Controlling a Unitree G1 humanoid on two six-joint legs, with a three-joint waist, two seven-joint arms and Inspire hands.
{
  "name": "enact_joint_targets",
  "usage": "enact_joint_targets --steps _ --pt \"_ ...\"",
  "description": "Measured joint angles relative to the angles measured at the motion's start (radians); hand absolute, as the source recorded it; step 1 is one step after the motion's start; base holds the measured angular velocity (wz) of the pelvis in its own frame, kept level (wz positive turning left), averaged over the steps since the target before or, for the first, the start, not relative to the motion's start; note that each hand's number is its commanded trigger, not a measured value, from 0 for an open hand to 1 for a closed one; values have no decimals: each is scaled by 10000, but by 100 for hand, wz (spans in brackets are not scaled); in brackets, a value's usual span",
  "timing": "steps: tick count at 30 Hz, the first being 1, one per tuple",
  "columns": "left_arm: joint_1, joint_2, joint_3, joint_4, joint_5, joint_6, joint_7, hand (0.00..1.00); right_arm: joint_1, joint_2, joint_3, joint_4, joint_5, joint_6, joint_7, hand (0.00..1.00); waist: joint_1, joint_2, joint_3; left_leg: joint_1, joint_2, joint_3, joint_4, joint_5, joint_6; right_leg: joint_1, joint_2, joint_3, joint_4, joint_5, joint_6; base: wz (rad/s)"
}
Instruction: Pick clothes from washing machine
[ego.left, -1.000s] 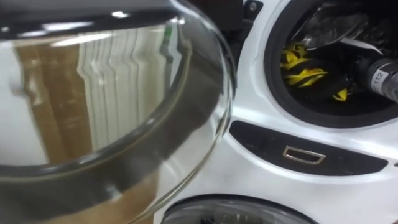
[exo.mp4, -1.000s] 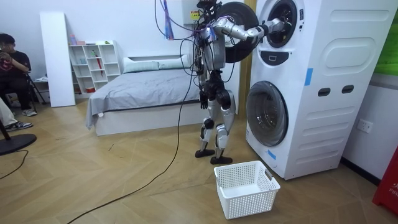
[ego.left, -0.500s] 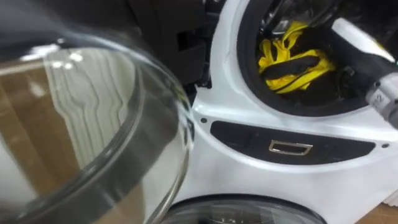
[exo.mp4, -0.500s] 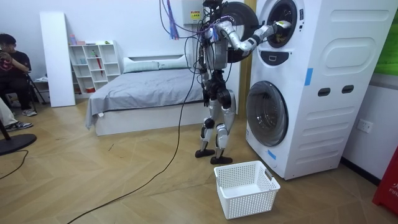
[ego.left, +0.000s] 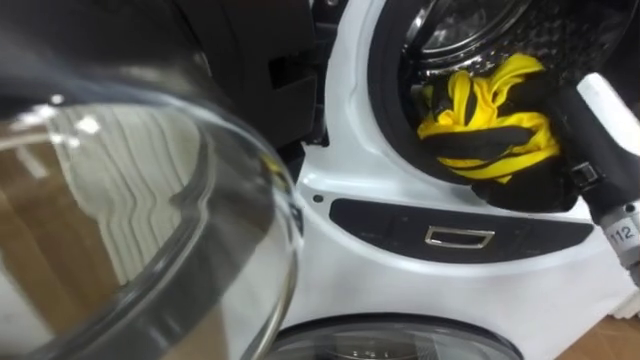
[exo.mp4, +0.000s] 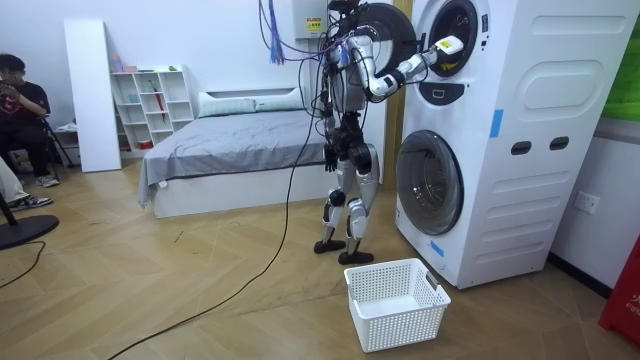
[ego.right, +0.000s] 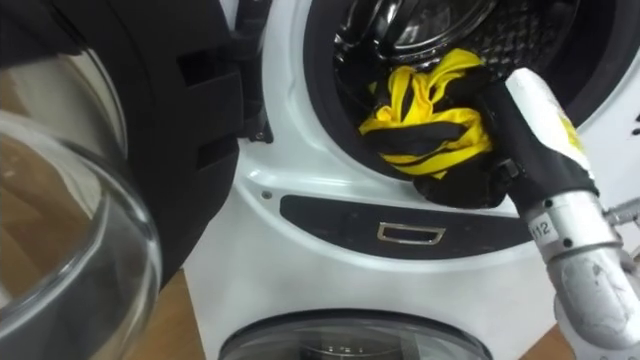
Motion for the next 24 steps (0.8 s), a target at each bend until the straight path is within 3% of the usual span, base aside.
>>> enact_joint_targets --steps 5,12,16,20,23,24 --pt "151 -7 276 -6 -3 -106 -37 0 35 112 -97 -13 59 -112 -575 100 -195 9 -26 -41 15 3 24 -16 20 -56 17 16 37 1 1 0" --pt "221 -38 428 69 1 -220 -39 0 504 122 -249 -39 412 -459 -1266 100 -356 -195 -129 -111 14 30 58 -16 19 -184 24 76 142 -8 -17 -1" --pt "325 -49 627 82 17 -267 -9 0 1042 130 -532 -83 644 -532 -1552 100 -357 -220 -113 -113 14 109 41 -16 20 -201 31 121 136 -8 -15 -2" --pt "350 -74 671 321 2 -307 122 0 1805 383 -708 -63 1112 -1051 -1797 100 -370 -165 -76 -33 29 302 -1 -38 20 -211 95 340 140 29 -4 -15" --pt "334 -145 671 329 70 -307 197 0 2095 627 -897 -61 1426 -1297 -2100 100 -486 -17 12 -33 54 389 -19 -135 86 -232 127 395 152 46 22 -7" --pt "331 -143 671 303 86 -307 201 0 2184 658 -940 -54 1551 -1414 -2212 100 -535 32 5 -76 57 424 -38 -163 100 -265 130 418 156 55 34 -8"
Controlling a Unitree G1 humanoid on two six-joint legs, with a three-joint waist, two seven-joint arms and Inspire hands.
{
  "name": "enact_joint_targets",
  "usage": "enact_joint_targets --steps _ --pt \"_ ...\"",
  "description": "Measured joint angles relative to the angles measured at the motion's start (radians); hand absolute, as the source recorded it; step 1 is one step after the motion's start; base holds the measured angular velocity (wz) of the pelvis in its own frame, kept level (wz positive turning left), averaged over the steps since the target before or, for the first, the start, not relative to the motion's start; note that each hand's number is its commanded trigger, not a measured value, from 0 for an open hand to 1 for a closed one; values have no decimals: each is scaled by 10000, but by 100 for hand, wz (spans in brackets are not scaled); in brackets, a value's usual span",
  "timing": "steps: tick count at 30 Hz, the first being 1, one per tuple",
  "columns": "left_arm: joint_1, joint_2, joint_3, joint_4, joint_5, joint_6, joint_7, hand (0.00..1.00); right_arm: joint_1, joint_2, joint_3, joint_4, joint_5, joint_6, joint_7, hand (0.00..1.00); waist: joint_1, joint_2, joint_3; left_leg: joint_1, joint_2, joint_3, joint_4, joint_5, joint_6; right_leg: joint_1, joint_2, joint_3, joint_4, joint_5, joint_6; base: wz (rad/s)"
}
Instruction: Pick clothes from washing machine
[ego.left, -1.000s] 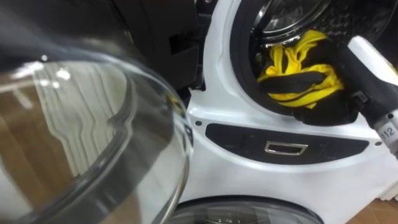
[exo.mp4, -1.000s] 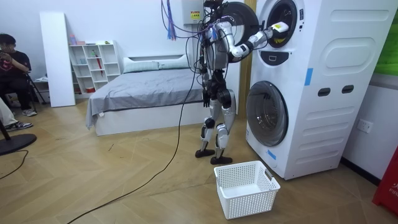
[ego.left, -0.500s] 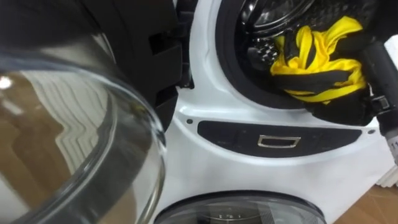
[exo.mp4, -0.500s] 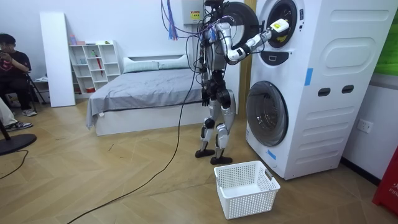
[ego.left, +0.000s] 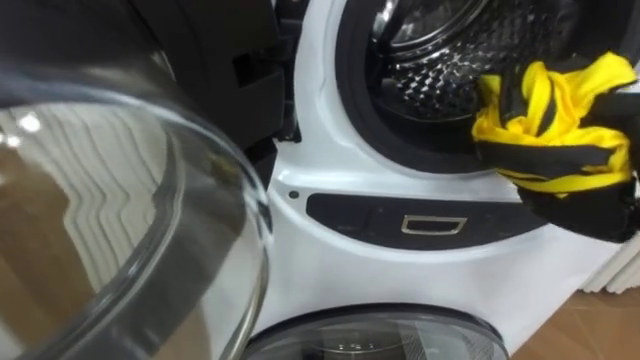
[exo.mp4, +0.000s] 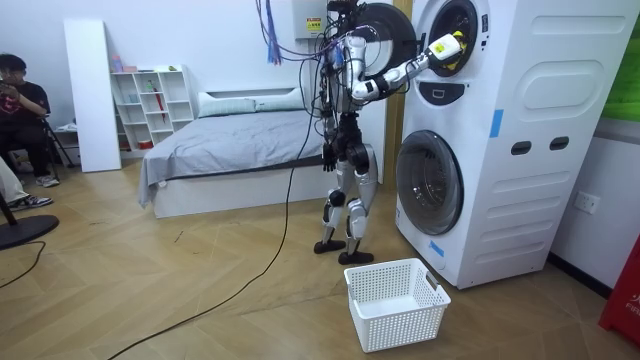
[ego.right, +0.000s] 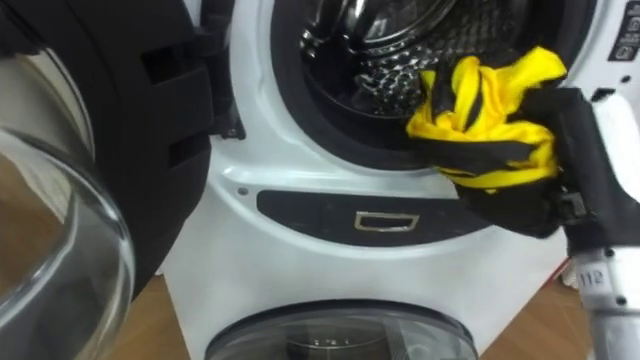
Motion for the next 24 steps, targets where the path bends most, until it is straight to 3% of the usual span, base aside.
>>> enact_joint_targets --steps 5,10,14,21,24 --pt "-12 -4 285 -87 -1 -12 99 0 506 145 -343 529 131 -640 -680 100 -81 130 -73 112 16 223 -41 -7 12 24 31 195 -10 36 50 -2" --pt "-35 -8 411 -108 1 -56 275 0 822 200 -681 746 177 -859 -1130 100 -219 144 -82 120 17 413 -57 -43 72 26 59 429 -21 54 108 -1" --pt "-71 -10 394 -271 10 -46 278 0 1046 451 -1381 1269 154 -408 -1546 100 -390 126 -89 79 -13 446 -61 -77 124 -18 65 614 30 39 184 -2" --pt "-33 -9 360 -860 9 24 332 0 1560 629 -1394 3679 261 550 -1979 100 -393 105 -53 161 -3 1248 -53 -105 140 -322 207 1286 363 91 213 -31" --pt "-63 -9 368 -950 15 19 333 0 1816 744 -1393 4257 467 715 -1987 100 -421 197 -49 195 2 1521 -51 -109 136 -357 315 1655 341 191 215 -30"
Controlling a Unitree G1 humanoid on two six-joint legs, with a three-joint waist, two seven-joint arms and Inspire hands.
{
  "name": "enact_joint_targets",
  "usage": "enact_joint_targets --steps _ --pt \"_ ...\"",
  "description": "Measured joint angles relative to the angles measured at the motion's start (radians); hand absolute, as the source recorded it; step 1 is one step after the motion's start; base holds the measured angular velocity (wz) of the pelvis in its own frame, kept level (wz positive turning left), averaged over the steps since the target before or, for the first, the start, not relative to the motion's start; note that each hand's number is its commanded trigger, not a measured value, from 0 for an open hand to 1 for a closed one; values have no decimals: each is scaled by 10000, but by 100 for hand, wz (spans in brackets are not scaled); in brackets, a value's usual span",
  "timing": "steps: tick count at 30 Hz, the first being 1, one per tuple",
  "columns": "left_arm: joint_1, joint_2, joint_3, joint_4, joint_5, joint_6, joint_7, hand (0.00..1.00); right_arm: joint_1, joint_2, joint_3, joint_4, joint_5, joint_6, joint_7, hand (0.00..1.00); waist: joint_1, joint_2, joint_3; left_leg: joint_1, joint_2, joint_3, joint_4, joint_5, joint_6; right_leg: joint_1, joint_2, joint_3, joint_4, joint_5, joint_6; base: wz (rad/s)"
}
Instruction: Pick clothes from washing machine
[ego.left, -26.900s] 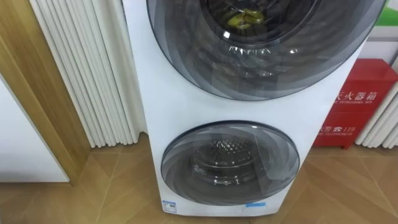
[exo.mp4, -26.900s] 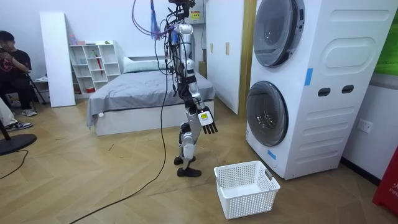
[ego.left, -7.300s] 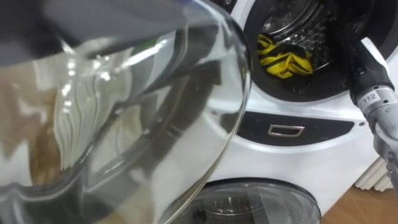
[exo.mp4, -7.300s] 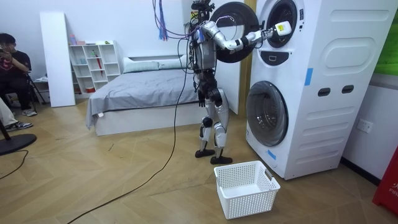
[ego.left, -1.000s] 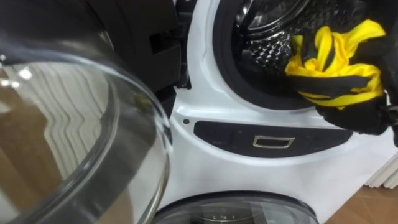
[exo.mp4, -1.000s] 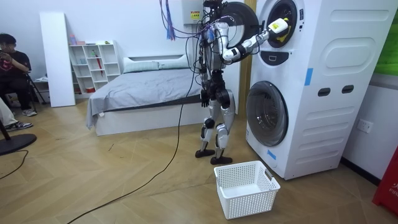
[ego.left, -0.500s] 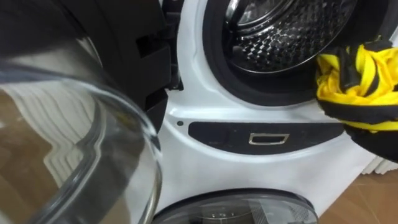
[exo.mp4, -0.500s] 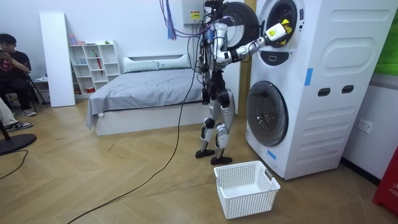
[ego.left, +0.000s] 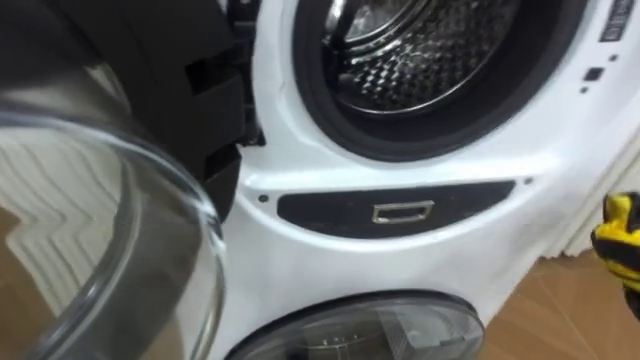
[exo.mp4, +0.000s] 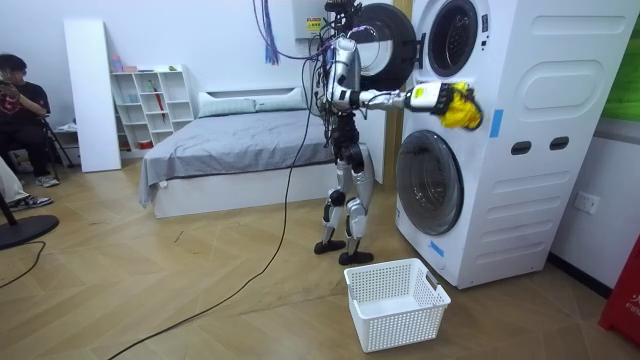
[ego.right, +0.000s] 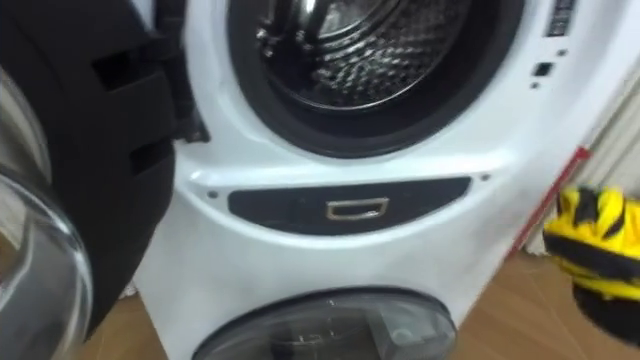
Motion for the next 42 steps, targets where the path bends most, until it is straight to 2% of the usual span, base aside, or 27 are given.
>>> enact_joint_targets --steps 3,9,14,17,20,21,23,25,27,29,30,31,34,36,42 --pt "-6 50 -1 76 32 -6 0 0 4 0 16 839 56 -2 -57 100 3 68 28 5 3 195 5 -3 -4 -51 41 120 7 65 -4 -22" --pt "-75 48 -284 129 21 8 -3 0 -13 45 508 1561 76 41 -189 100 -36 64 19 -333 -15 405 161 -3 -5 -478 40 259 210 130 -21 -11" --pt "-532 41 -723 115 -9 49 -20 0 -558 45 973 2312 -1 -11 -255 100 -5 96 2 -920 -47 547 312 23 23 -1012 59 527 180 360 9 -8" --pt "-782 40 -1103 94 -40 90 -82 0 -1142 44 1074 3208 -90 -11 -455 100 13 261 11 -1295 -40 733 522 22 32 -1319 75 678 151 521 35 -19" --pt "-1109 38 -1262 42 -35 145 -152 0 -1461 47 1282 3777 -126 -6 -466 100 -11 386 -15 -1718 -105 891 535 83 74 -1816 73 874 202 676 62 -24" --pt "-1223 38 -1433 38 -40 148 -172 0 -1620 47 1343 3975 -141 -13 -494 100 -28 513 -16 -1866 -116 1017 536 107 85 -1970 93 994 160 759 100 -34" --pt "-1326 25 -1638 134 -29 148 -301 0 -1972 47 1511 4490 -156 -16 -663 100 -94 616 6 -2081 -130 1149 547 125 101 -2182 105 1073 161 852 151 -32" --pt "-1420 38 -1862 132 -46 126 -363 0 -2344 47 1594 4903 -167 -29 -692 100 -311 762 55 -2274 -161 1238 575 141 119 -2430 94 1124 255 871 167 -16" --pt "-1548 46 -2143 130 -124 89 -402 0 -2920 -42 1577 5579 -31 -164 -969 100 -514 1017 13 -2608 -241 1442 568 173 165 -2938 120 1363 505 868 180 -21" --pt "-1650 47 -2236 132 -222 -3 -506 0 -3298 -92 1590 5944 44 -245 -1165 100 -522 1164 44 -2790 -284 1584 555 184 173 -3238 205 1651 673 888 185 -29" --pt "-1770 47 -2258 136 -228 -19 -534 0 -3476 -93 1600 6137 59 -323 -1305 100 -539 1208 70 -2935 -322 1594 561 191 190 -3442 206 1693 782 879 185 -26" --pt "-1834 48 -2274 130 -238 -55 -535 0 -3567 -93 1608 6234 65 -372 -1358 100 -540 1265 61 -3016 -350 1598 566 200 205 -3550 204 1712 849 877 185 -16" --pt "-2032 43 -2749 129 -510 -286 -543 0 -4008 -198 1807 6883 16 -643 -1546 100 -566 1481 134 -3329 -363 1636 652 200 216 -3871 198 1750 912 886 196 -5" --pt "-2203 32 -3123 302 -535 -289 -570 0 -4186 -253 2012 7449 -2 -769 -1621 100 -543 1663 120 -3476 -365 1637 654 202 214 -4035 218 1797 955 875 190 0" --pt "-2408 32 -3498 585 -582 -330 -651 0 -4528 -402 2106 8597 29 -1011 -1641 100 -531 2021 96 -3893 -398 1625 668 223 212 -4510 219 1816 1127 791 182 0"
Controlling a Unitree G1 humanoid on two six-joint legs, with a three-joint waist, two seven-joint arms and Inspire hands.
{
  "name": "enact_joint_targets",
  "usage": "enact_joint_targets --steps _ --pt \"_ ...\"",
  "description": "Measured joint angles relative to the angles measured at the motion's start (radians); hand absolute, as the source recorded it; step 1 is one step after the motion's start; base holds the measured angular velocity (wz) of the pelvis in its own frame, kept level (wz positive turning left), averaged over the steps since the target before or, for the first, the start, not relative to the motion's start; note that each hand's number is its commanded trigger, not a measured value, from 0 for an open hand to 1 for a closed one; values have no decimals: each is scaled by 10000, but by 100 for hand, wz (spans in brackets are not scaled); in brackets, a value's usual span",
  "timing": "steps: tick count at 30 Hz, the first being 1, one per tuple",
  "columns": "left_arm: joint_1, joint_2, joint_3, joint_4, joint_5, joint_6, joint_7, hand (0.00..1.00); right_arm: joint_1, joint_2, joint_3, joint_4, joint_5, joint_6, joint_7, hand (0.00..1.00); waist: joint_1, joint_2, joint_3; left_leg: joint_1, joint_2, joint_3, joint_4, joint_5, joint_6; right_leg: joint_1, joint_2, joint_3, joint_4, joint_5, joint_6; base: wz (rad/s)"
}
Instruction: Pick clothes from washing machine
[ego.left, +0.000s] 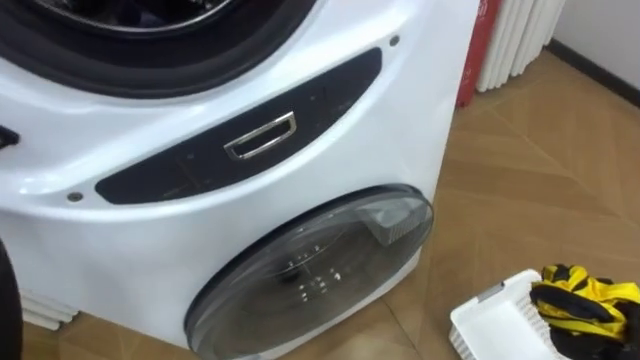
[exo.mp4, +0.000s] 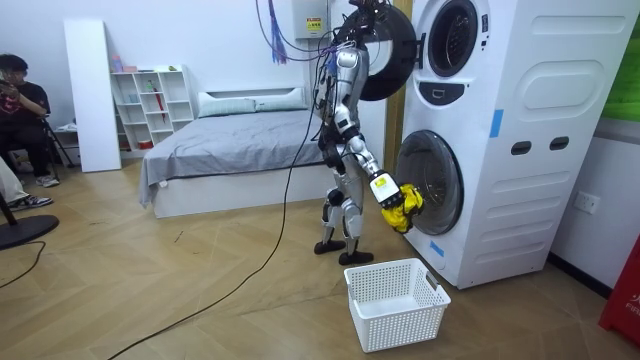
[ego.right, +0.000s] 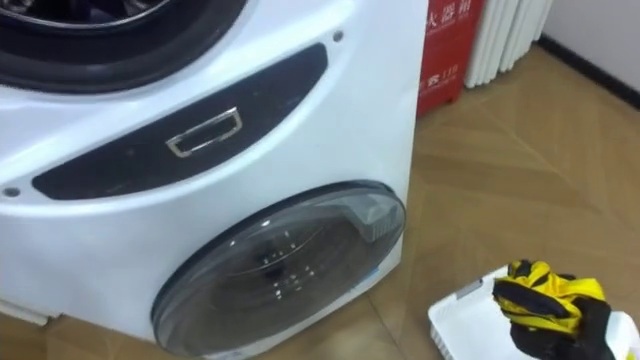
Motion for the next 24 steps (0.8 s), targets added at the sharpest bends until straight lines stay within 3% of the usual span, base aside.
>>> enact_joint_targets --steps 7,18,24 --pt "-113 0 -261 -42 -626 -104 -7 0 -369 -220 83 1222 530 -422 -586 100 107 305 10 -308 -144 16 31 109 26 -515 -62 -8 290 -87 -14 -1" --pt "-135 -6 -435 -116 -842 -335 30 0 -424 -556 256 1829 1116 -601 -1485 100 368 427 8 -540 -180 12 216 117 35 -803 -104 80 634 -354 80 1" --pt "-134 -4 -399 -106 -836 -372 180 0 -693 -642 218 1845 1066 -653 -2045 100 425 453 11 -669 -327 47 200 208 104 -1092 -218 81 975 -442 94 2"
